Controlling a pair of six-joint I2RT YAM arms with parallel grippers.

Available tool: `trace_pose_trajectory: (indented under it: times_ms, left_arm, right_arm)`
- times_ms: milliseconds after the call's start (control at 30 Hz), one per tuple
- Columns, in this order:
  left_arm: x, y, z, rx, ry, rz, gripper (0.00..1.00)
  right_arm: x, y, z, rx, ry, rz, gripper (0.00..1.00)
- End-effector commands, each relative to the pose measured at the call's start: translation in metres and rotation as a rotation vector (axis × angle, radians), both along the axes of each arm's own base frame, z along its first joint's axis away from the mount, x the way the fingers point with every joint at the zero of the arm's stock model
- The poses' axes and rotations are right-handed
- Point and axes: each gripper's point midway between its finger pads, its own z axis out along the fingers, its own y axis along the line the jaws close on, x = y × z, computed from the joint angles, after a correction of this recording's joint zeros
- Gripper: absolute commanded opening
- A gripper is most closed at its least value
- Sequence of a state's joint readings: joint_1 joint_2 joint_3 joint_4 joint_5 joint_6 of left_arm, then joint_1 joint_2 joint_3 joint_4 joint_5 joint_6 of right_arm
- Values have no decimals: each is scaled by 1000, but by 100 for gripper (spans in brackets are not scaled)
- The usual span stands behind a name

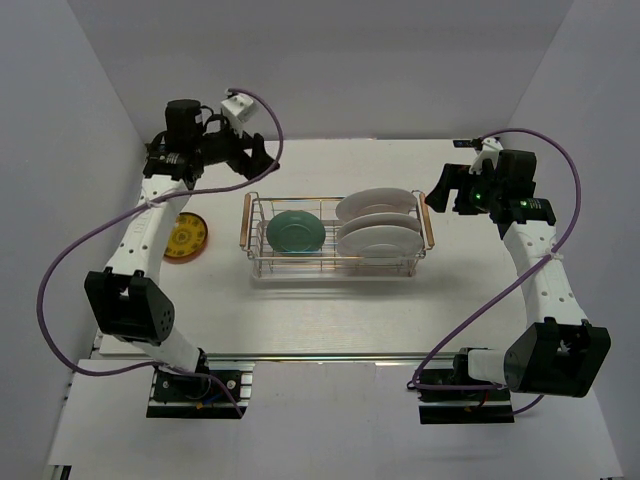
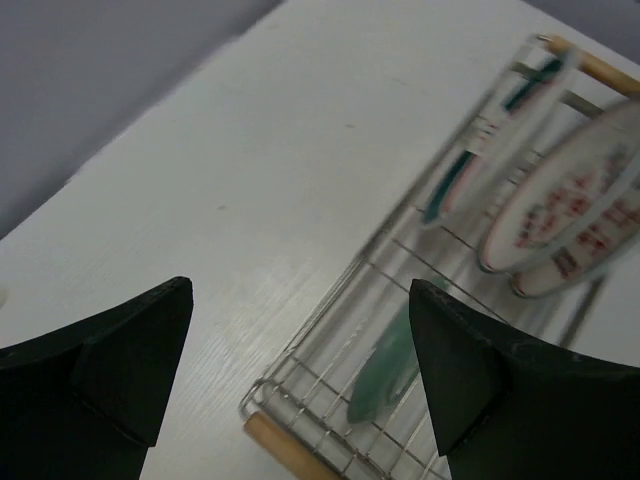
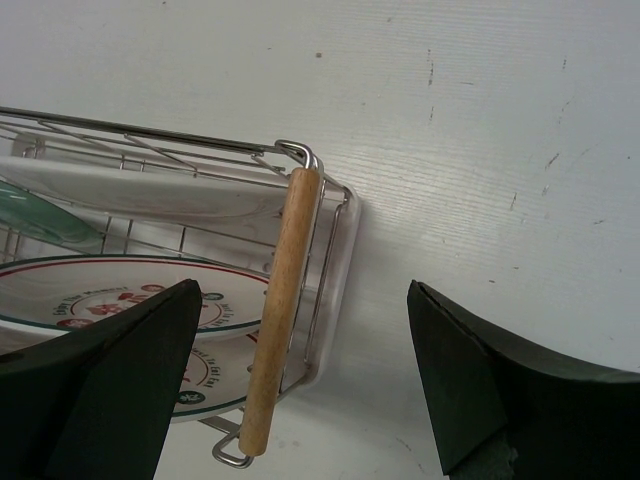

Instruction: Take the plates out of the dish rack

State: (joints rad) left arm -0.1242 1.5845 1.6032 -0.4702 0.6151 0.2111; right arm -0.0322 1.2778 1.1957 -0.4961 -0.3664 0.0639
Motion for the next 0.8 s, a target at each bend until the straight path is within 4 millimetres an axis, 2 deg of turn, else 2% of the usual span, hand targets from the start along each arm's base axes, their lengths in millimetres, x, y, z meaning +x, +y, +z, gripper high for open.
trace_pose_trajectory:
  times_ms: [0,67,133,267,367,467,500,667,767]
  left_arm:
    - [-67,-57,18,-106,-60,-557,98]
    - [-66,-64,2,-116,16,-588,98]
    - [-61,-63,-7,-83,29,-605,98]
    - [-66,-76,-31,-81,132,-685,98]
    - [-69,-78,-42,-53,153,-718,97]
    - [-65,-83,-62,-30,215,-712,92]
    - [-63,-85,-70,-12,238,-707,86]
    - [-76,-90,-86,0,265,-735,84]
    - [-72,-89,-102,51,287,-710,82]
  right_arm:
    - [5,-4,11,-19,-46,-18,89]
    - [5,-3,7,-13,-34,-20,89]
    - [8,-3,4,-7,-15,-30,89]
    - [11,-1,-1,-1,8,-19,89]
    - [14,-3,-4,-5,19,-31,89]
    - [16,-5,-9,-13,32,-39,89]
    - [16,-5,-10,-14,38,-40,89]
    - [18,-7,-16,-21,61,-51,89]
    - [19,-8,-15,-25,61,-54,89]
